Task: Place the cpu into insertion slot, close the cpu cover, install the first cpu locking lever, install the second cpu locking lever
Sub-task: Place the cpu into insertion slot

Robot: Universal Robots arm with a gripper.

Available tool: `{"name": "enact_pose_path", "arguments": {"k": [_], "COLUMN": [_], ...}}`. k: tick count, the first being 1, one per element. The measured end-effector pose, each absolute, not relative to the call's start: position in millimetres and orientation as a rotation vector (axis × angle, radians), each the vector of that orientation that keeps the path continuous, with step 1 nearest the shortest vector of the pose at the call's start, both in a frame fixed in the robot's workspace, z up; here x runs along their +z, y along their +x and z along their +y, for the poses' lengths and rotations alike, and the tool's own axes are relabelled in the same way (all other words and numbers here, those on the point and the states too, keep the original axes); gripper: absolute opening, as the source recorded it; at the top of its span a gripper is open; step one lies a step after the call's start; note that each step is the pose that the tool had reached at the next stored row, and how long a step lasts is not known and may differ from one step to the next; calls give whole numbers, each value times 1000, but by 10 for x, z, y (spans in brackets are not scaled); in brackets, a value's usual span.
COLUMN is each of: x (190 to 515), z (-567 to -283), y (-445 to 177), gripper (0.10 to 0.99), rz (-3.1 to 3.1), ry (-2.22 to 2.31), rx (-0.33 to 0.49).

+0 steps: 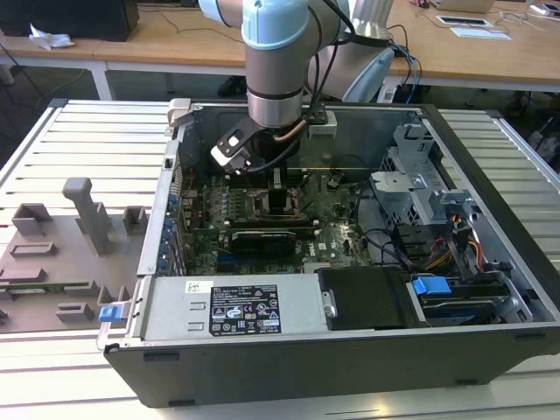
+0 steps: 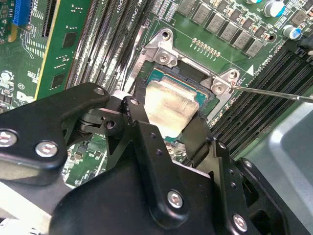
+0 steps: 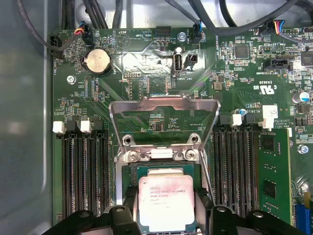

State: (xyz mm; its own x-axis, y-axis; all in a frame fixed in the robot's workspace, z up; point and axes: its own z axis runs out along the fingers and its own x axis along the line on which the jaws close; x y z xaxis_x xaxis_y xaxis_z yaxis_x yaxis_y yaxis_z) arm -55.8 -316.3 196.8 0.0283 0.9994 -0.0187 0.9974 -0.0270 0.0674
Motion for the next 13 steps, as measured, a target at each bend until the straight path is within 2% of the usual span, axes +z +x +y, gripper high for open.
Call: {"name": "enact_pose_path", "arguments": {"k": [6,7,13], "x": [1961,1957,2000], "z": [-3162,-3160,-3147], "y": [-557,-556,-557], "gripper": [545,620,620], "rz": [2147,2148,2146], "ry": [2208,2208,2207], "rx": [53,55,51]}}
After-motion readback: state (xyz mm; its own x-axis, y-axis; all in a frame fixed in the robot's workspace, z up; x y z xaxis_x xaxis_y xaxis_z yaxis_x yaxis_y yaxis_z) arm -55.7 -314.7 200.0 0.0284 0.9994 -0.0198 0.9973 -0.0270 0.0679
